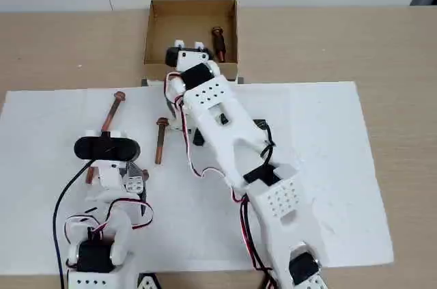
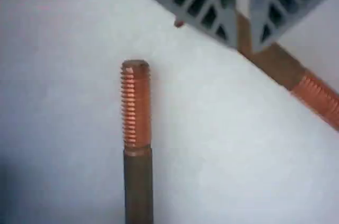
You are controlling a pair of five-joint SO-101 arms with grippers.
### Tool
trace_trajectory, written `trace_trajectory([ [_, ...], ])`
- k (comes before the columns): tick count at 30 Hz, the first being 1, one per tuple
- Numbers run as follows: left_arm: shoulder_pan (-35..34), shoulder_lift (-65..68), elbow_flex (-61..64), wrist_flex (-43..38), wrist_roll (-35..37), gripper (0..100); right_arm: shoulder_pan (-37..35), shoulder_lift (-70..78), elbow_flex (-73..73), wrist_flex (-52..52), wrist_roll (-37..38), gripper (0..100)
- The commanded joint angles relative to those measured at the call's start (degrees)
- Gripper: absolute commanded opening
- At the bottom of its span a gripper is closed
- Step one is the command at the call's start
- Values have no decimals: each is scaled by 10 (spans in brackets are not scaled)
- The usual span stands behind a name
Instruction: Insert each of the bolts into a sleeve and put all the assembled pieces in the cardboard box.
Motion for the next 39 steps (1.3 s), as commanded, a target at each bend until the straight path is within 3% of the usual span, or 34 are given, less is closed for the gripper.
trace_trajectory([
  [1,-2,-5,-1,-3,-1,5,7,-10,-3,-2,0,133],
  [18,-1,-5,-1,-4,-1,5,-2,-5,1,-2,-3,128],
  [24,-1,-6,-1,-4,-1,5,-8,7,1,-3,-3,1],
  [39,0,-6,-1,-4,-1,5,-9,16,-3,25,1,4],
])
